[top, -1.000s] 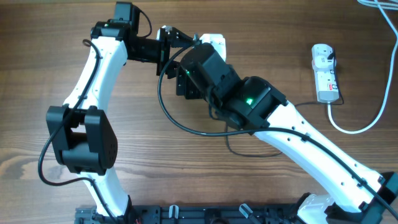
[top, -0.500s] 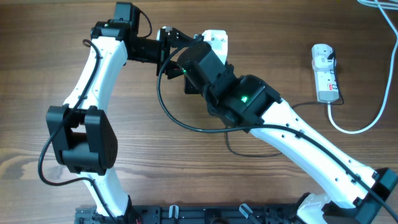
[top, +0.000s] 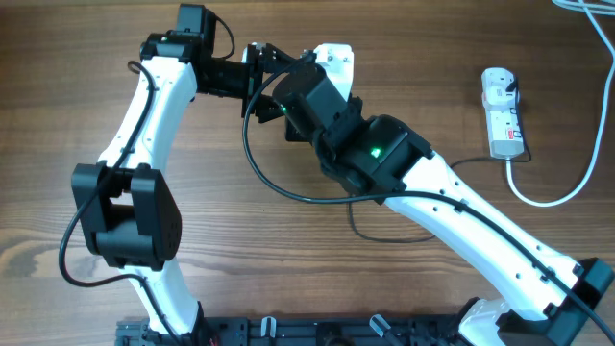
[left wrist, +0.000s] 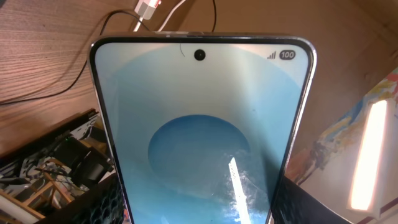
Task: Plug charger to phone and switch on socket
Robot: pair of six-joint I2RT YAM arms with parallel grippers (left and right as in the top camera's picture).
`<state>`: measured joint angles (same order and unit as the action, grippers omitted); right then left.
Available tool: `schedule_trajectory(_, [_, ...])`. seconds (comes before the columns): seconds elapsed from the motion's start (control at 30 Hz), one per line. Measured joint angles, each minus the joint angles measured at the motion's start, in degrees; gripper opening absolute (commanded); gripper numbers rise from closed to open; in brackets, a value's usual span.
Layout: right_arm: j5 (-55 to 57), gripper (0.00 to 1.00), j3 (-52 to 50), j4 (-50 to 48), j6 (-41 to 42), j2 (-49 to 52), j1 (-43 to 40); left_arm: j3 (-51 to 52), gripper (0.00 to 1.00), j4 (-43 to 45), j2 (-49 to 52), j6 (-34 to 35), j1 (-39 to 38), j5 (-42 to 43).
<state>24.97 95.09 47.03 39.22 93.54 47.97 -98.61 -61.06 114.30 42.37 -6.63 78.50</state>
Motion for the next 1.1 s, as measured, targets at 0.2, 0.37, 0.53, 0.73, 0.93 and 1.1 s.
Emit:
schedule_trajectory(0.2, [0.63,0.42,0.0,-0.02,0.0,0.0,-0.02,0.0,0.68,0.0,0.0,0.0,0.0,0.02])
schedule_trajectory(0.37, [0.61,0.4,0.0,-0.02,-0.02,0.0,0.0,0.0,0.69,0.0,0.0,0.0,0.0,0.22])
schedule_trajectory(0.53, [0.61,0.33,0.0,-0.39,-0.04,0.0,0.0,0.0,0.68,0.0,0.0,0.02,0.0,0.22])
schedule_trajectory(0.73, [0.61,0.33,0.0,-0.85,-0.02,0.0,-0.02,0.0,0.68,0.0,0.0,0.07,0.0,0.48])
schedule_trajectory(0.93, [0.61,0.33,0.0,-0.94,-0.07,0.0,0.0,0.0,0.68,-0.02,0.0,0.2,0.0,1.29])
schedule_trajectory(1.1, [0.61,0.32,0.0,-1.09,-0.92,0.0,0.0,0.0,0.68,0.0,0.0,0.22,0.0,1.49])
